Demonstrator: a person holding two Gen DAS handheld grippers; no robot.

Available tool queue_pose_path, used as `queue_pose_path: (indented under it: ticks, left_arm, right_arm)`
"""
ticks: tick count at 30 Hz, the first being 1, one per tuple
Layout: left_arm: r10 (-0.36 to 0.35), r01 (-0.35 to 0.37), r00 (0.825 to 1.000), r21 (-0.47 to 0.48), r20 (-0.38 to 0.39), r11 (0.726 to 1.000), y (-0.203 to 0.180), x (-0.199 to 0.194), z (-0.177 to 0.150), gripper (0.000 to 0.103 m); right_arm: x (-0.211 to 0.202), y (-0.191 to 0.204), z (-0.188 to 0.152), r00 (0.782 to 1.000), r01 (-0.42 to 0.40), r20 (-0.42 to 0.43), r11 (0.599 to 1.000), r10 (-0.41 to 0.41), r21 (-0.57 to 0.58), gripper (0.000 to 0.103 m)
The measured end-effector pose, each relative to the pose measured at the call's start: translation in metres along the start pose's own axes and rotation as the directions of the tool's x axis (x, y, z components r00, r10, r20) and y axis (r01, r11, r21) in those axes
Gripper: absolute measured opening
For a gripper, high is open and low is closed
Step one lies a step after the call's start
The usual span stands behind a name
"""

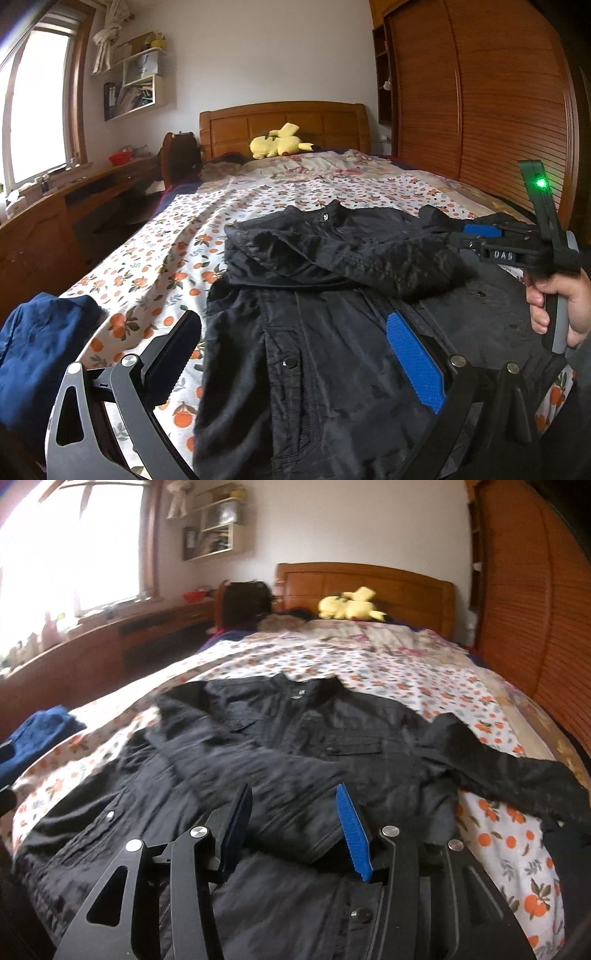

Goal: Fold large clothes

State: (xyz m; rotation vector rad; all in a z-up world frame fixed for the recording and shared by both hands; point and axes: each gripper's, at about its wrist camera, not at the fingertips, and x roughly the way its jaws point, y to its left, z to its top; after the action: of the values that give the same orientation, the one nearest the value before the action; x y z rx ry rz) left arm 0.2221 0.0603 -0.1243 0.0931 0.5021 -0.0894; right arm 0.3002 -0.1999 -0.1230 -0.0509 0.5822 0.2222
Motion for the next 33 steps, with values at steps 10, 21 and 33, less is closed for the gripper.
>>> queue_pose_path:
  ticks: [10, 21, 33]
  left_arm:
    - [-0.020, 0.021, 1.000, 0.024, -0.019, 1.000, -0.019, 0.010, -0.003, 0.101]
    - [-0.024, 0.025, 0.999, 0.037, -0.036, 0.999, -0.025, 0.016, -0.006, 0.101]
    - [-0.026, 0.028, 0.999, 0.040, -0.039, 0.999, -0.026, 0.017, -0.007, 0.101]
  right_arm:
    - [0.062, 0.027, -0.020, 0.986, -0.035, -0.166, 0.991, 0.013, -0.132, 0.063]
    - [0.104, 0.031, -0.032, 0.962, -0.012, -0.272, 0.989, -0.029, -0.150, 0.057]
    - [0.057, 0.011, -0.016, 0.987, -0.032, -0.156, 0.998, 0.023, -0.053, 0.009]
